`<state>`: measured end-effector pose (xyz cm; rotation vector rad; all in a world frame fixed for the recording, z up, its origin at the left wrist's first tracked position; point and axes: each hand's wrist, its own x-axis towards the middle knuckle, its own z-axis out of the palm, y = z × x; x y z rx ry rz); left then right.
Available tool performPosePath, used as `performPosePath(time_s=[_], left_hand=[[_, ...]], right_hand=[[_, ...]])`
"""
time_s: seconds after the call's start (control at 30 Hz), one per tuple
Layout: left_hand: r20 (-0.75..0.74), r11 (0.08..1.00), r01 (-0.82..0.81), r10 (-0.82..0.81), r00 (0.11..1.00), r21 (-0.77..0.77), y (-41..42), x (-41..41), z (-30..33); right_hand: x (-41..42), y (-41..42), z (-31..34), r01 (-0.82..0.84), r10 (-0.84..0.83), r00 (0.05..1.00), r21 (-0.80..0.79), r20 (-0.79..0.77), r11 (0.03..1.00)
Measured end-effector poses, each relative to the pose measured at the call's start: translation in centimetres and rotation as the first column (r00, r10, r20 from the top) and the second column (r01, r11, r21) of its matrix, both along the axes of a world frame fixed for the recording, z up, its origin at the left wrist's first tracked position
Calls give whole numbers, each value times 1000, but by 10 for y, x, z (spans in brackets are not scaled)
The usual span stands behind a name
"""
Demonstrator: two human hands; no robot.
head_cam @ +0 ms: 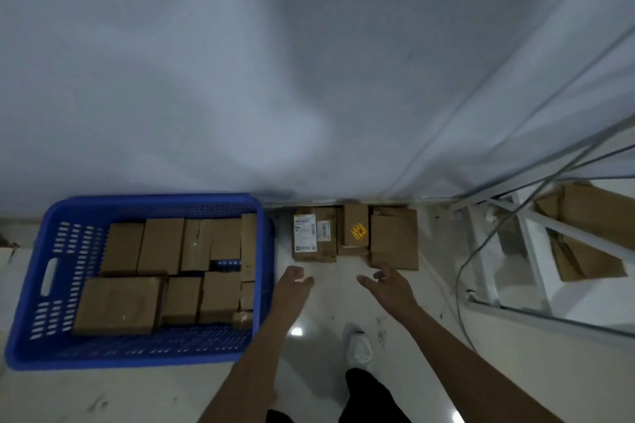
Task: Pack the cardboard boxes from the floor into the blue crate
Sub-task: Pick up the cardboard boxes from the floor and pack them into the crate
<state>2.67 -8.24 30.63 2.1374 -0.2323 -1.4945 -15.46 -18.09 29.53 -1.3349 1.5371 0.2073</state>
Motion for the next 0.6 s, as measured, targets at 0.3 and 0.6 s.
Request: performPosePath(time_s=[0.3,0.6], left_hand=[[25,999,31,-32,999,20,-12,-8,-84],[12,993,112,-112,994,28,-18,-7,-170]], right_hand=[[-2,-10,-83,-71,72,997,20,-17,997],[-2,-24,-169,-10,10,999,-2,-46,1000]])
